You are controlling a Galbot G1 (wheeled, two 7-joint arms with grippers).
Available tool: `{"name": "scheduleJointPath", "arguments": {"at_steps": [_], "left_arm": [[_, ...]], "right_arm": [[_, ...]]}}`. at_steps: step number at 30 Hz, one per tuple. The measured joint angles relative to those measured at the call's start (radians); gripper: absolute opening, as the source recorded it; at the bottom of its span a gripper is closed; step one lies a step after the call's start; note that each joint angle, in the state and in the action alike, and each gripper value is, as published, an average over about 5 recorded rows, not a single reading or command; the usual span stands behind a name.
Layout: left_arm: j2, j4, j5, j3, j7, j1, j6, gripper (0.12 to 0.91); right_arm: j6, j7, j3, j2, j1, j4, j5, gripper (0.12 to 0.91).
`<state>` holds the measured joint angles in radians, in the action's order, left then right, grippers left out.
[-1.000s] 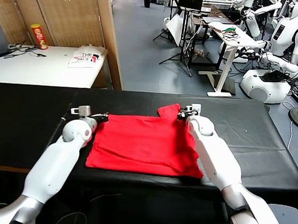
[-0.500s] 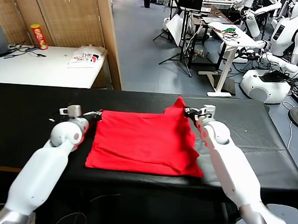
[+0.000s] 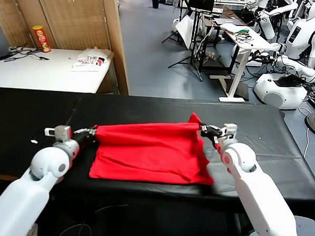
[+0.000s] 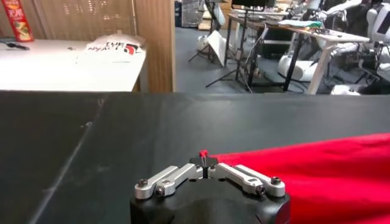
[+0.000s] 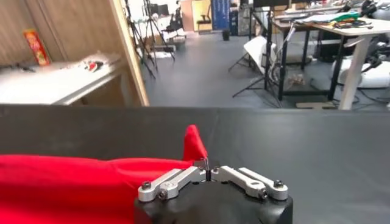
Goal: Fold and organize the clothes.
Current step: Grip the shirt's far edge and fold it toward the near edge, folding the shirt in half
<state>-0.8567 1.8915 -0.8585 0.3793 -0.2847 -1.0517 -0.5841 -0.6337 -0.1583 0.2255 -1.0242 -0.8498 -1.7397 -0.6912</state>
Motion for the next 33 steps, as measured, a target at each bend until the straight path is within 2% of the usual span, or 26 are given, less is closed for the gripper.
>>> {"name": "scheduleJointPath", "arguments": {"at_steps": [11, 20, 24, 27, 33], "left_arm": [[0.008, 0.14, 0.042, 0.054, -0.007, -0.141, -0.013, 0.128], [0.001, 0.199, 0.074, 0.07, -0.004, -0.239, -0.025, 0.128], [-0.008, 0.205, 0.085, 0.071, -0.005, -0.266, -0.032, 0.128], [-0.017, 0.205, 0.09, 0.07, -0.005, -0.274, -0.036, 0.179], [-0.03, 0.206, 0.098, 0.071, -0.004, -0.276, -0.036, 0.487]], "right_arm": [[-0.097, -0.016, 0.04, 0.061, -0.127, -0.153, 0.001, 0.128], [-0.103, -0.021, 0.061, 0.076, -0.205, -0.211, 0.01, 0.128], [-0.103, -0.005, 0.07, 0.076, -0.227, -0.222, 0.012, 0.134], [-0.103, 0.015, 0.081, 0.08, -0.246, -0.238, 0.011, 0.204], [-0.103, 0.024, 0.117, 0.095, -0.277, -0.277, -0.004, 0.519]]}}
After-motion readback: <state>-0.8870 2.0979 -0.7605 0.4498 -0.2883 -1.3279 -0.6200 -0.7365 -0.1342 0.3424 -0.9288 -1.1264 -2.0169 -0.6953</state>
